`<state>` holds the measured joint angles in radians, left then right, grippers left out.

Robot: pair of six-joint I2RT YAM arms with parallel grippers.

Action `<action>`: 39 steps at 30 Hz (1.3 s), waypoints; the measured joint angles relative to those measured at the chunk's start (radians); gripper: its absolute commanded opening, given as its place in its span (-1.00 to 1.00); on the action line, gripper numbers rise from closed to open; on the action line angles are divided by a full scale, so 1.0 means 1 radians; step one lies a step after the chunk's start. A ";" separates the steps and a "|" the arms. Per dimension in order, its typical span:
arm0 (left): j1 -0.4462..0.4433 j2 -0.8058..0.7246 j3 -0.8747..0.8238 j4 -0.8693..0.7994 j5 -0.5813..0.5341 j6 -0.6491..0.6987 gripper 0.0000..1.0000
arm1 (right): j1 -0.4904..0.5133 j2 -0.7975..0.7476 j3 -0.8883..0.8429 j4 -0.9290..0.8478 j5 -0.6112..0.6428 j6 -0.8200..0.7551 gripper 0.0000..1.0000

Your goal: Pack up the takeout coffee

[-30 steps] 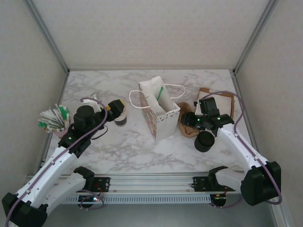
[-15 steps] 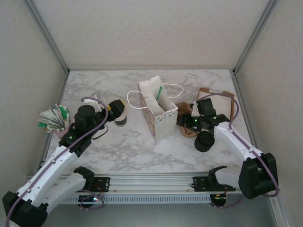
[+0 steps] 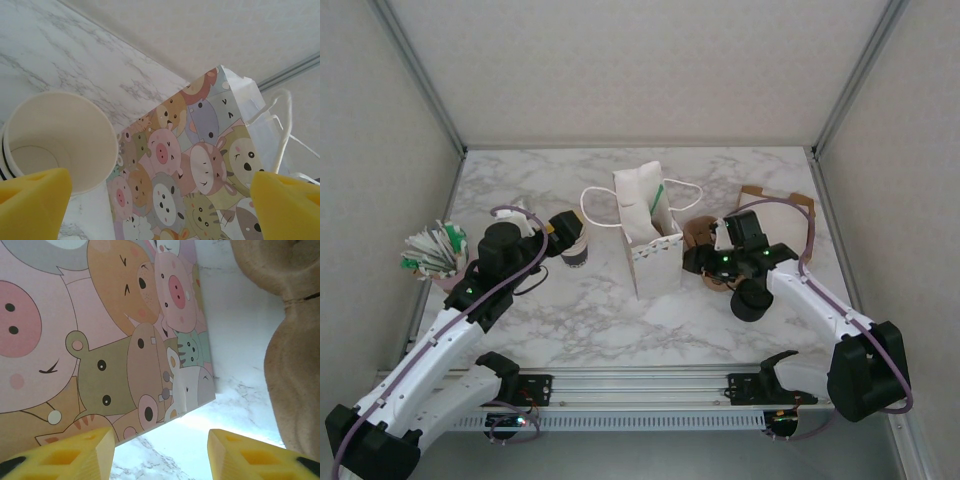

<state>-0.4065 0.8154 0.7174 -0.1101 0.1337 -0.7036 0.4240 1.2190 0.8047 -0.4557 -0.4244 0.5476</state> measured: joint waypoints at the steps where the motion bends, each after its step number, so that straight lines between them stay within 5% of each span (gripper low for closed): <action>1: 0.000 0.000 0.000 0.000 -0.001 0.000 0.86 | 0.006 0.000 -0.002 0.000 -0.002 0.000 0.07; 8: -0.003 -0.014 0.000 -0.040 -0.051 0.003 0.94 | 0.032 -0.056 -0.008 -0.053 0.050 -0.009 0.35; 14: -0.003 -0.099 0.000 -0.082 -0.138 0.003 0.99 | 0.031 -0.222 0.013 -0.180 0.233 -0.033 0.95; 23: -0.004 -0.227 -0.147 -0.113 -0.314 0.003 0.99 | 0.020 -0.400 0.033 -0.261 0.587 -0.085 0.97; 28: -0.005 -0.300 -0.238 -0.119 -0.428 0.017 0.99 | 0.011 -0.511 -0.019 -0.154 0.745 -0.164 0.98; 39: -0.005 -0.361 -0.423 0.021 -0.621 0.193 0.99 | -0.122 -0.439 -0.208 0.209 0.825 -0.310 0.98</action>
<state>-0.4110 0.4541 0.2947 -0.0895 -0.4877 -0.5106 0.3023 0.7799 0.5972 -0.2466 0.4007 0.2375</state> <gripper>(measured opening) 0.994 0.988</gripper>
